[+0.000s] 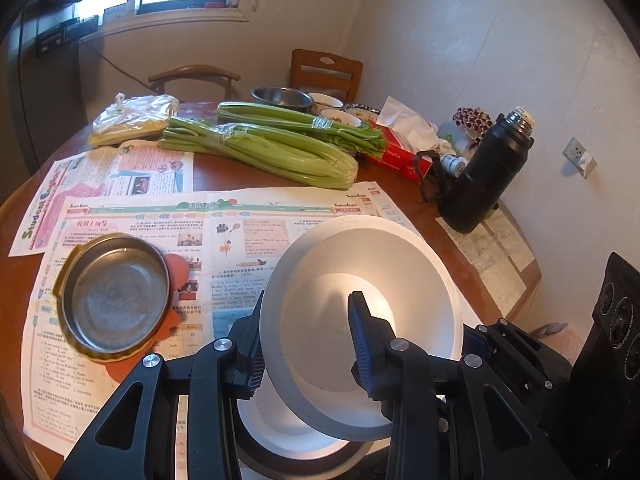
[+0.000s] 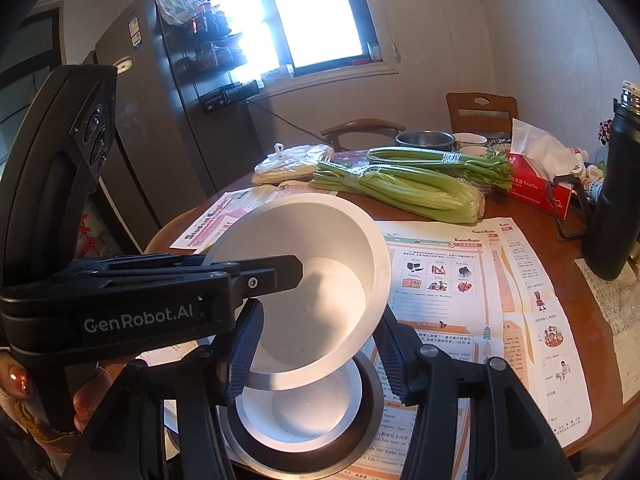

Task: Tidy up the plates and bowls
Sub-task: 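Lift the paper cup with the left tool and lower it into the white bowl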

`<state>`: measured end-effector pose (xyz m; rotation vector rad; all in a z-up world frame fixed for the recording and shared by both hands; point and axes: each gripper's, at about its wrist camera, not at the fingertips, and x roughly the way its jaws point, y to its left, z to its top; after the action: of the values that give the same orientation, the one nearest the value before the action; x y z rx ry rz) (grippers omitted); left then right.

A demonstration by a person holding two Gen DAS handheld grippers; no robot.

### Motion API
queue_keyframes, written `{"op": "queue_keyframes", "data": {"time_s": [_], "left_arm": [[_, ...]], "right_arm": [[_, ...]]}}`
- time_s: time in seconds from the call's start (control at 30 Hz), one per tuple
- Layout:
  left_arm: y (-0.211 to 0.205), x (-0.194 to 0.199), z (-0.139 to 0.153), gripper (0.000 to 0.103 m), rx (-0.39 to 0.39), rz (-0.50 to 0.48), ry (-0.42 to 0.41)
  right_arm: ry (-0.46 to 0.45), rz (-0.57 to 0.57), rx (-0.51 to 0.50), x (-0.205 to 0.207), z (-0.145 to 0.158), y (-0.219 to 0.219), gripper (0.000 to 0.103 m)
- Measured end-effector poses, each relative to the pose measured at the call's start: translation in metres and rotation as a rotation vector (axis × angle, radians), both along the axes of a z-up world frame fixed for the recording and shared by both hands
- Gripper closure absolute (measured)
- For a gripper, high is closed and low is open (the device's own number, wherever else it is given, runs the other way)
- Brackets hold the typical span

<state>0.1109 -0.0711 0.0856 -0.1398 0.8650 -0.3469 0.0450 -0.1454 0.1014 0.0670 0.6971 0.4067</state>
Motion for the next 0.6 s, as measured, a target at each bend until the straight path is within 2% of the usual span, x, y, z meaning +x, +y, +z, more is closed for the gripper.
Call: {"op": "queue_keyframes", "data": {"time_s": [0.6], "left_arm": [[-0.001, -0.012, -0.019, 0.066, 0.01, 0.002, 0.035]], "right_arm": [[0.01, 0.0, -0.022, -0.021, -0.01, 0.002, 0.047]]}}
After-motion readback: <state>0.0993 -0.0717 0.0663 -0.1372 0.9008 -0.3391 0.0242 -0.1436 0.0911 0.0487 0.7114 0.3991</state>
